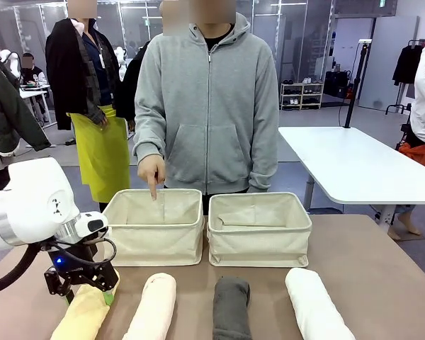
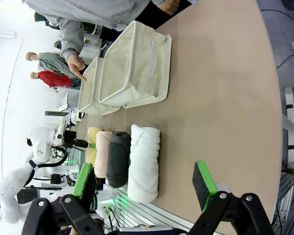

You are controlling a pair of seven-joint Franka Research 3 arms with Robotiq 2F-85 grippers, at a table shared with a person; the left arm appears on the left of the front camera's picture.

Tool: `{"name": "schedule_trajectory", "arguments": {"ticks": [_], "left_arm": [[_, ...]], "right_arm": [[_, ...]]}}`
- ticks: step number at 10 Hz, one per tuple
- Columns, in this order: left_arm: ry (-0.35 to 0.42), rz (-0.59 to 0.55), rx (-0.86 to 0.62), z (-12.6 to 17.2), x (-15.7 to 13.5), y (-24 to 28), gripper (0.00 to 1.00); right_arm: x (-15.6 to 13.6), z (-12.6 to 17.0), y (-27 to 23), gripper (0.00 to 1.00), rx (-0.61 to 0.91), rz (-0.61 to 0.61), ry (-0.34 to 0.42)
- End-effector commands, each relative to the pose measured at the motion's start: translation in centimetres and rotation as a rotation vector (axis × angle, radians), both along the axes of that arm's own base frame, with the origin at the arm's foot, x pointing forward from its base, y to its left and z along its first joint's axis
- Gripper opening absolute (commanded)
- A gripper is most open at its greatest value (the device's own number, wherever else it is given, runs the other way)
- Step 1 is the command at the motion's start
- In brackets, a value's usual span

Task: Divide the towels into two baskets.
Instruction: Pick up one hotel-folded towel and place it in the Fabric basket indicated by the person.

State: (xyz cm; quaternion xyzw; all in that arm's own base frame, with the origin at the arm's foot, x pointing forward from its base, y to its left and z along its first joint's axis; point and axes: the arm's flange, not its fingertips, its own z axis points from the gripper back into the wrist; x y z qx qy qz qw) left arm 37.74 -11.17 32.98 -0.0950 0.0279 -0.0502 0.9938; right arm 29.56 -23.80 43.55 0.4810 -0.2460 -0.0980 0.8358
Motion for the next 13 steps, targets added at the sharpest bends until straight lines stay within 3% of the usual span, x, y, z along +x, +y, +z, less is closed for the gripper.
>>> {"name": "schedule_trajectory", "arguments": {"ticks": [1, 5, 8, 11, 13], "left_arm": [[-0.018, 0.032, 0.021, -3.3, -5.1, 1.0, 0.89], [-0.008, 0.031, 0.054, -4.2, -5.5, 1.2, 0.49], [-0.034, 0.022, 0.034, -2.5, -5.6, 1.4, 0.21], [-0.146, -0.017, -0.006, 6.0, -5.2, 2.7, 0.18], [-0.139, -0.253, -0.088, 9.6, -4.6, 2.8, 0.18]], "right_arm": [[-0.2, 0.2, -0.1, 1.0, -0.001, -0.002, -0.009], [-0.2, 0.2, -0.1, 1.0, -0.001, -0.002, -0.009], [-0.2, 0.2, -0.1, 1.0, -0.001, -0.002, -0.009], [-0.2, 0.2, -0.1, 1.0, -0.001, -0.002, -0.009], [-0.2, 0.2, -0.1, 1.0, -0.001, -0.002, -0.009]]}}
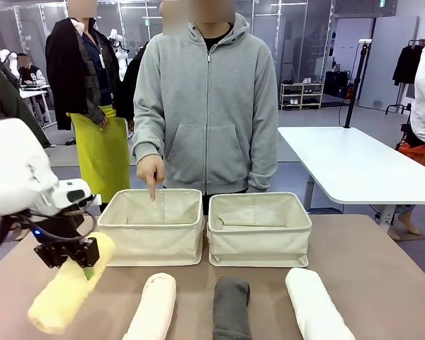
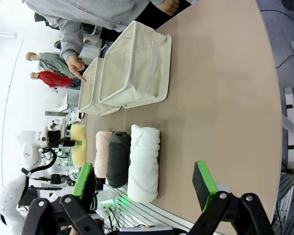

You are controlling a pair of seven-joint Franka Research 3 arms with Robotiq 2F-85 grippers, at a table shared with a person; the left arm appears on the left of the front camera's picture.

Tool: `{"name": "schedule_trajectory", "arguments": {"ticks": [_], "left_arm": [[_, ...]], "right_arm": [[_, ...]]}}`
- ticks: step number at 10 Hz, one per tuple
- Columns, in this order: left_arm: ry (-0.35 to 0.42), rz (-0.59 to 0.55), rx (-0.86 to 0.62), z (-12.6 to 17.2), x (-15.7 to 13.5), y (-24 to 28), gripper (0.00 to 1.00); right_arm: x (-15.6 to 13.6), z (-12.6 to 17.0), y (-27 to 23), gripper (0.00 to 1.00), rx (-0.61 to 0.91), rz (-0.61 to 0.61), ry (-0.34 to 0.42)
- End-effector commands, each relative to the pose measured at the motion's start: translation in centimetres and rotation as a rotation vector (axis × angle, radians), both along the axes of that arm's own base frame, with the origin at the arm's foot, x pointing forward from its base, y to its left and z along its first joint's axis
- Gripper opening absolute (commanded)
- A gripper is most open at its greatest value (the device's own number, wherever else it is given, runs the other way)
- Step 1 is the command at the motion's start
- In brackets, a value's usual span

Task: Divide the towels into two baskets.
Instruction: Pick up one hotel-folded towel and place it in the Fabric basket indicated by the person.

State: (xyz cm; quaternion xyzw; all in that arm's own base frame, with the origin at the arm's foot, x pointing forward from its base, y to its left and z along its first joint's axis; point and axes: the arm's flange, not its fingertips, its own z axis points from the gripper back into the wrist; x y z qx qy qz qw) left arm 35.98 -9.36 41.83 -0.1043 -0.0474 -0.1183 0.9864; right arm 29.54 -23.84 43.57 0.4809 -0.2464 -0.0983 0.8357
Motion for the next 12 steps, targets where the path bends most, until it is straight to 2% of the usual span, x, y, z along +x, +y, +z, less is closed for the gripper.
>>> {"name": "schedule_trajectory", "arguments": {"ticks": [1, 4, 5, 6, 7, 8, 10, 11, 12], "left_arm": [[0.015, -0.336, -0.026, 2.0, -2.5, 0.6, 0.18], [-0.018, -0.698, 0.045, 4.1, -2.1, -2.0, 0.18], [-0.054, -0.84, 0.063, 4.3, -2.6, -3.2, 0.18], [-0.093, -0.892, 0.087, 4.1, -3.2, -3.8, 0.18], [-0.153, -0.875, 0.069, 4.1, -4.0, -3.8, 0.18], [-0.039, -0.817, 0.08, 3.8, -3.1, -4.3, 0.18], [-0.039, -0.817, 0.08, 3.8, -3.1, -4.3, 0.18], [-0.065, -0.856, 0.071, 3.9, -3.4, -4.9, 0.37], [-0.172, -0.897, 0.21, 6.0, -3.9, -5.5, 0.37]], "right_arm": [[-0.1, 0.2, 0.0, 1.0, -0.001, -0.001, -0.008], [-0.1, 0.2, 0.0, 1.0, -0.001, -0.001, -0.008], [-0.1, 0.2, 0.0, 1.0, -0.001, -0.001, -0.008], [-0.1, 0.2, 0.0, 1.0, -0.001, -0.001, -0.008], [-0.1, 0.2, 0.0, 1.0, -0.001, -0.001, -0.008], [-0.1, 0.2, 0.0, 1.0, -0.001, -0.001, -0.008], [-0.1, 0.2, 0.0, 1.0, -0.001, -0.001, -0.008], [-0.1, 0.2, 0.0, 1.0, -0.001, -0.001, -0.008], [-0.1, 0.2, 0.0, 1.0, -0.001, -0.001, -0.008]]}}
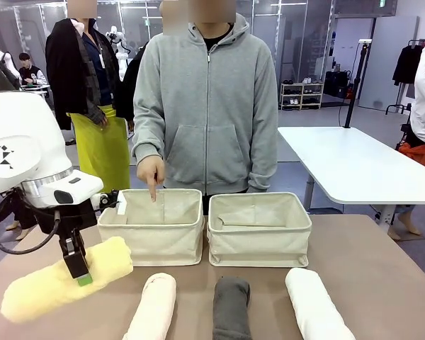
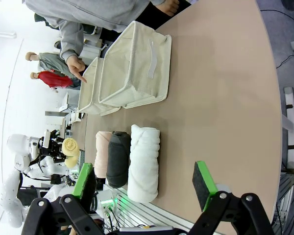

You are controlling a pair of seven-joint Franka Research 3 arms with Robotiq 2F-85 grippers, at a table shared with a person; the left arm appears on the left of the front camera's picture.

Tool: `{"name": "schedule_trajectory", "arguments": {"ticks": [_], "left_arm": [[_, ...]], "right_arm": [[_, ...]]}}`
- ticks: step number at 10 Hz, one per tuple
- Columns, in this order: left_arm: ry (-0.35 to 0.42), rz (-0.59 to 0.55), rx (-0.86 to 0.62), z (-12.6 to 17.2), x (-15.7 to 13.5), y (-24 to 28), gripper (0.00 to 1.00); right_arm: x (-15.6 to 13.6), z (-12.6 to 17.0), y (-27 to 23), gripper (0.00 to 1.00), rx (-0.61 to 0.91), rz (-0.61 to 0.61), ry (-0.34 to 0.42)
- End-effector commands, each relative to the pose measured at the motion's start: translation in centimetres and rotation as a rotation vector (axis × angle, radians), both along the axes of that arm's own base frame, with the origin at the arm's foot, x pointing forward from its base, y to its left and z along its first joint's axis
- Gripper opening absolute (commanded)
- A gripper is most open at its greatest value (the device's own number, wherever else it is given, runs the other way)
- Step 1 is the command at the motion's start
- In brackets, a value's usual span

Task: Divide the towels into two baskets.
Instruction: Pick up one hotel-folded towel and place it in the Fabric basket indicated by the person.

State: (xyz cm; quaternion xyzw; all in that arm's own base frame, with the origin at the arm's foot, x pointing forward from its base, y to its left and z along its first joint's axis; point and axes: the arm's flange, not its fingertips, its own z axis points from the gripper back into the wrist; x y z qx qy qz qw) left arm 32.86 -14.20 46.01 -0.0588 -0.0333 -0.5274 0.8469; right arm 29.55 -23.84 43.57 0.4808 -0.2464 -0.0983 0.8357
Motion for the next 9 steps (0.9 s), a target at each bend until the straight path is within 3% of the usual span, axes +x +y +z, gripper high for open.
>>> {"name": "schedule_trajectory", "arguments": {"ticks": [1, 2, 3, 4, 6, 9], "left_arm": [[-0.216, -0.14, 0.121, 3.9, 1.3, -3.1, 0.37], [-0.255, -0.21, 0.151, 4.6, 4.4, -5.0, 0.37], [-0.262, -0.276, 0.176, 5.2, 7.6, -6.7, 0.37], [-0.221, -0.323, 0.18, 5.7, 10.5, -8.4, 0.37], [-0.268, -0.406, 0.165, 5.5, 15.7, -10.9, 0.37], [-0.339, -0.459, 0.258, 2.7, 22.4, -11.9, 0.37]], "right_arm": [[-0.2, 0.2, 0.0, 1.0, 0.0, -0.001, -0.008], [-0.2, 0.2, 0.0, 1.0, 0.0, -0.001, -0.008], [-0.2, 0.2, 0.0, 1.0, 0.0, -0.001, -0.008], [-0.2, 0.2, 0.0, 1.0, 0.0, -0.001, -0.008], [-0.2, 0.2, 0.0, 1.0, 0.0, -0.001, -0.008], [-0.2, 0.2, 0.0, 1.0, 0.0, -0.001, -0.008]]}}
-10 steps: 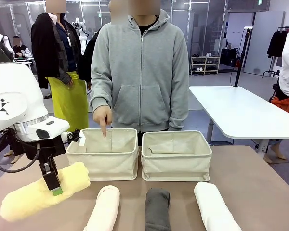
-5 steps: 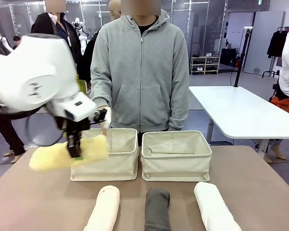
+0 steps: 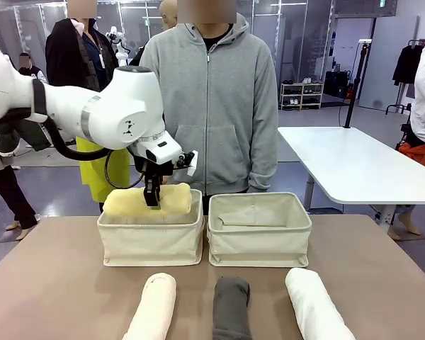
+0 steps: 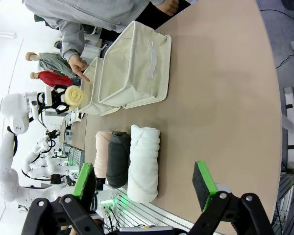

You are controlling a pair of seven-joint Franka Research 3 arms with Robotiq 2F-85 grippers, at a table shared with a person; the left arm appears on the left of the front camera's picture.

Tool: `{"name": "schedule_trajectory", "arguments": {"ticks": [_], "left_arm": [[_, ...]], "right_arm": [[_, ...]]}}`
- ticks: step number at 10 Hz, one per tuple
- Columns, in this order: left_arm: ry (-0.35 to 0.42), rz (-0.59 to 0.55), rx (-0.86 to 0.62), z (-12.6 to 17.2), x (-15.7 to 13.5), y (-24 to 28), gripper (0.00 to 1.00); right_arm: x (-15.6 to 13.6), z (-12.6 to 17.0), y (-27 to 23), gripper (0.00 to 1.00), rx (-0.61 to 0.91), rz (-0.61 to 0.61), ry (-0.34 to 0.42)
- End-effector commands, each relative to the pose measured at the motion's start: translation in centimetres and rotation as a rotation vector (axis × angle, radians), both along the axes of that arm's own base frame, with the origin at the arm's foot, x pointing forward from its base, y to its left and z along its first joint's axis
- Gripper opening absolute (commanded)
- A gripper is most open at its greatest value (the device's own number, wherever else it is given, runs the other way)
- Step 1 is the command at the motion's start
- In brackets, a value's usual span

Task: Divide the towels into two baskets.
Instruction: Pick up one hotel-folded towel and place it in the Fabric basket indicated by the person.

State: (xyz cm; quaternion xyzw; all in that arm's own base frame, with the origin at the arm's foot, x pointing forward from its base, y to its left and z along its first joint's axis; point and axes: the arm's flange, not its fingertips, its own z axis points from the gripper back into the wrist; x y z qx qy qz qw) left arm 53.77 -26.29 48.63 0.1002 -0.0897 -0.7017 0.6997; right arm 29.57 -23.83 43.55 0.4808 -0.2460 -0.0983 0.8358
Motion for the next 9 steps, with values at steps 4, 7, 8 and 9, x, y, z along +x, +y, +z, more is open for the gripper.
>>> {"name": "schedule_trajectory", "arguments": {"ticks": [4, 7, 8, 9], "left_arm": [[-0.021, -0.122, 0.037, -3.3, 5.0, 0.2, 0.37], [0.015, -0.116, 0.065, -5.8, 6.5, 0.3, 0.37], [0.024, -0.114, 0.038, -6.3, 6.9, 0.4, 0.44], [0.04, -0.102, 0.042, -6.9, 7.2, 0.4, 0.54]], "right_arm": [[-0.2, 0.2, 0.0, 1.0, 0.0, -0.001, -0.009], [-0.2, 0.2, 0.0, 1.0, 0.0, -0.001, -0.009], [-0.2, 0.2, 0.0, 1.0, 0.0, -0.001, -0.009], [-0.2, 0.2, 0.0, 1.0, 0.0, -0.001, -0.009]]}}
